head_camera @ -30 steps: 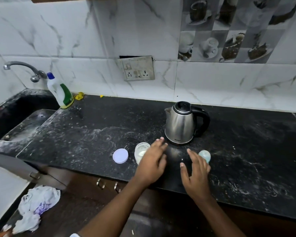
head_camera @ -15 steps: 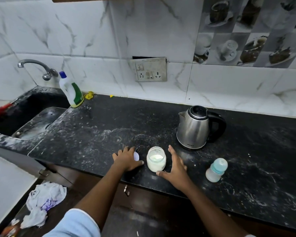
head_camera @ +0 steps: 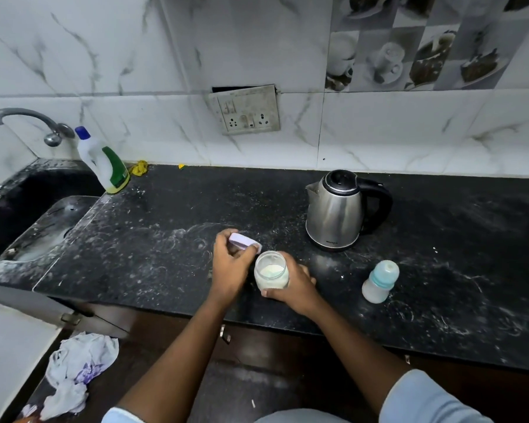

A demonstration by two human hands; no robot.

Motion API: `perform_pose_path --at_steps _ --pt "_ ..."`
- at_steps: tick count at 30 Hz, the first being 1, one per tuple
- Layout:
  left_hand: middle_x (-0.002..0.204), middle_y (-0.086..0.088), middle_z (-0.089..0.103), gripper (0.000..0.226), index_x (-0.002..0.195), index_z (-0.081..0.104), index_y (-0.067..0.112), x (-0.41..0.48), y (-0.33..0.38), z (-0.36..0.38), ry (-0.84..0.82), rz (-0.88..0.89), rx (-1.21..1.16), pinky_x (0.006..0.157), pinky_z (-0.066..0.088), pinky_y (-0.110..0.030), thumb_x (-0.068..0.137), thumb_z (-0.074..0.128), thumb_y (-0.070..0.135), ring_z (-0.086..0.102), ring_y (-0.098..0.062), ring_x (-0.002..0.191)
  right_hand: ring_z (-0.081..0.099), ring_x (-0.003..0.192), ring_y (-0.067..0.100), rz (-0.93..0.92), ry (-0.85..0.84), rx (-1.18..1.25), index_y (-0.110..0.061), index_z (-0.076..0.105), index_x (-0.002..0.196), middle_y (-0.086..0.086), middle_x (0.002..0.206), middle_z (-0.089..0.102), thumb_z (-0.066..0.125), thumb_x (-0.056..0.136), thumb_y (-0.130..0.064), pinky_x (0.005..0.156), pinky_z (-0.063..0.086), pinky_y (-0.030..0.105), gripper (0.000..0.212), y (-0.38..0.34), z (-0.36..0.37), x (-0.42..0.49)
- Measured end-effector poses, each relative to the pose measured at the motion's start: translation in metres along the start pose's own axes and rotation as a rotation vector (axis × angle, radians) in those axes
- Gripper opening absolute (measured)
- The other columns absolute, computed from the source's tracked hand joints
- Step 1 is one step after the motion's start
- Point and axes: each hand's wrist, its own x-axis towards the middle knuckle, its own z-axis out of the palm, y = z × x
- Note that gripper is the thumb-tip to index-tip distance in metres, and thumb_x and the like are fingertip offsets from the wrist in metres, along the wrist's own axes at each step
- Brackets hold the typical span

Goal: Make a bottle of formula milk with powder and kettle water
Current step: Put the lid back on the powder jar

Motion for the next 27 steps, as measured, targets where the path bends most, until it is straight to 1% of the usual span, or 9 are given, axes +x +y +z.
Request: perform_pose_path --at_steps 2,6,9,11,15,19,24,25,27 --pt "0.120 0.000 0.066 0.044 0.112 0.054 0.022 -0.009 0.002 0.013 -0.039 0.024 -0.037 0.083 0.056 -0.021 0.081 0.086 0.018 0.070 -0.012 0.102 0.035 0.141 0.021 0.001 0.000 0.008 -0.052 0.031 0.149 -0.007 0.146 0.052 0.087 0.056 -0.062 0.106 0.027 0.038 0.108 0.000 -0.001 -0.001" --pt "0.132 0.005 0.065 0.041 0.093 0.055 0.028 -0.021 -0.016 0.023 -0.109 0.106 0.118 0.098 0.054 -0.041 0.069 0.088 0.034 0.064 -0.011 0.118 0.038 0.139 0.021 0.020 0.021 0.026 -0.046 0.033 0.150 -0.008 0.143 0.053 0.086 0.057 -0.064 0.112 0.030 0.043 0.108 -0.003 -0.001 -0.004" --pt "0.129 0.009 0.065 0.040 0.089 0.055 0.026 -0.030 -0.022 0.026 -0.133 0.162 0.236 0.100 0.052 -0.045 0.069 0.090 0.033 0.061 -0.010 0.120 0.039 0.140 0.021 0.018 0.026 0.041 -0.045 0.034 0.149 -0.009 0.142 0.056 0.075 0.053 -0.067 0.114 0.030 0.048 0.106 0.001 0.003 -0.002" --pt "0.129 0.010 0.063 0.041 0.087 0.055 0.027 -0.032 -0.024 0.025 -0.146 0.198 0.288 0.101 0.051 -0.045 0.068 0.091 0.036 0.059 -0.012 0.121 0.035 0.141 0.021 0.020 0.013 0.041 -0.047 0.032 0.150 -0.008 0.144 0.055 0.071 0.055 -0.064 0.113 0.027 0.047 0.104 0.003 0.004 -0.001" --pt "0.125 0.010 0.062 0.046 0.085 0.053 0.026 -0.031 -0.026 0.024 -0.139 0.259 0.380 0.097 0.049 -0.045 0.067 0.096 0.032 0.052 -0.010 0.115 0.033 0.139 0.021 0.012 0.017 0.042 -0.050 0.032 0.149 -0.008 0.142 0.055 0.074 0.063 -0.056 0.112 0.025 0.046 0.097 0.004 0.003 -0.002" --pt "0.121 0.003 0.062 0.052 0.081 0.051 0.024 -0.032 -0.029 0.026 -0.103 0.259 0.410 0.096 0.048 -0.043 0.062 0.098 0.036 0.051 -0.015 0.114 0.035 0.137 0.022 0.005 0.038 0.029 -0.050 0.035 0.149 -0.010 0.139 0.056 0.080 0.074 -0.041 0.110 0.024 0.044 0.088 0.002 0.001 -0.005" --pt "0.120 0.007 0.059 0.052 0.095 0.051 0.026 -0.032 -0.029 0.027 -0.136 0.238 0.399 0.094 0.049 -0.040 0.066 0.094 0.031 0.053 -0.015 0.112 0.037 0.136 0.023 0.004 0.031 0.018 -0.050 0.035 0.150 -0.012 0.139 0.057 0.078 0.074 -0.039 0.110 0.026 0.045 0.088 0.000 0.001 -0.005" --pt "0.124 0.010 0.058 0.052 0.103 0.052 0.027 -0.032 -0.027 0.025 -0.176 0.218 0.382 0.096 0.049 -0.040 0.067 0.090 0.030 0.053 -0.015 0.116 0.037 0.136 0.023 0.003 0.025 0.017 -0.051 0.034 0.150 -0.013 0.140 0.057 0.076 0.073 -0.042 0.109 0.026 0.045 0.088 0.000 0.001 -0.005" --pt "0.142 0.011 0.050 0.065 0.125 0.049 0.025 -0.030 -0.021 0.022 -0.317 0.161 0.376 0.109 0.043 -0.038 0.068 0.079 0.032 0.047 -0.020 0.136 0.038 0.135 0.024 0.002 0.017 0.022 -0.052 0.032 0.149 -0.014 0.140 0.057 0.072 0.070 -0.049 0.108 0.027 0.046 0.089 0.000 0.001 -0.004"
